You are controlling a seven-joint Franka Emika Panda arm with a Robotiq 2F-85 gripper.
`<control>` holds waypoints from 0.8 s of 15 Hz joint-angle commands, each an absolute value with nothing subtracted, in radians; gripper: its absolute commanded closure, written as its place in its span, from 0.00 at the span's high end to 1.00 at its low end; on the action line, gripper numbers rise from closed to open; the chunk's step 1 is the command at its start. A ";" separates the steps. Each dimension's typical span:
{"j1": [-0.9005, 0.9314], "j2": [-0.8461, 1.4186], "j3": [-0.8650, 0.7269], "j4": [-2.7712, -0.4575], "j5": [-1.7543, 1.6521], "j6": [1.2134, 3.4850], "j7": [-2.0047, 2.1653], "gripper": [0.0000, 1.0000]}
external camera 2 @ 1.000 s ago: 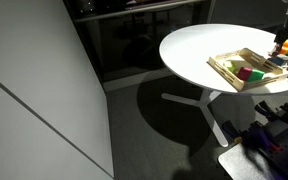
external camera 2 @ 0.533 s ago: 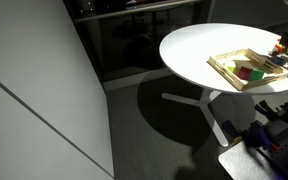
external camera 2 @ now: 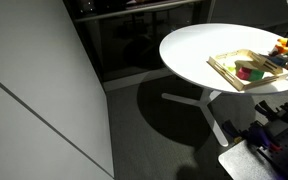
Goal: Pick up the orange block and put it in the wooden tray
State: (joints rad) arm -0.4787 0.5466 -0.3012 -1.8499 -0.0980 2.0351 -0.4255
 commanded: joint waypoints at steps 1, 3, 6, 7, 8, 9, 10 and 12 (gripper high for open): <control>-0.494 0.566 -0.298 -1.810 -0.136 2.002 -0.435 1.00; -0.493 0.569 -0.300 -1.808 -0.150 1.999 -0.435 1.00; -0.500 0.570 -0.296 -1.797 -0.142 1.998 -0.438 1.00; -0.502 0.568 -0.295 -1.791 -0.138 1.998 -0.440 1.00; -0.502 0.566 -0.295 -1.785 -0.138 1.997 -0.439 1.00; -0.502 0.565 -0.297 -1.779 -0.141 1.996 -0.439 1.00; -0.503 0.565 -0.297 -1.773 -0.143 1.994 -0.439 1.00; -0.503 0.563 -0.300 -1.766 -0.149 1.986 -0.442 1.00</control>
State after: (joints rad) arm -0.4859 0.5573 -0.3059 -1.8071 -0.1297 2.0252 -0.4274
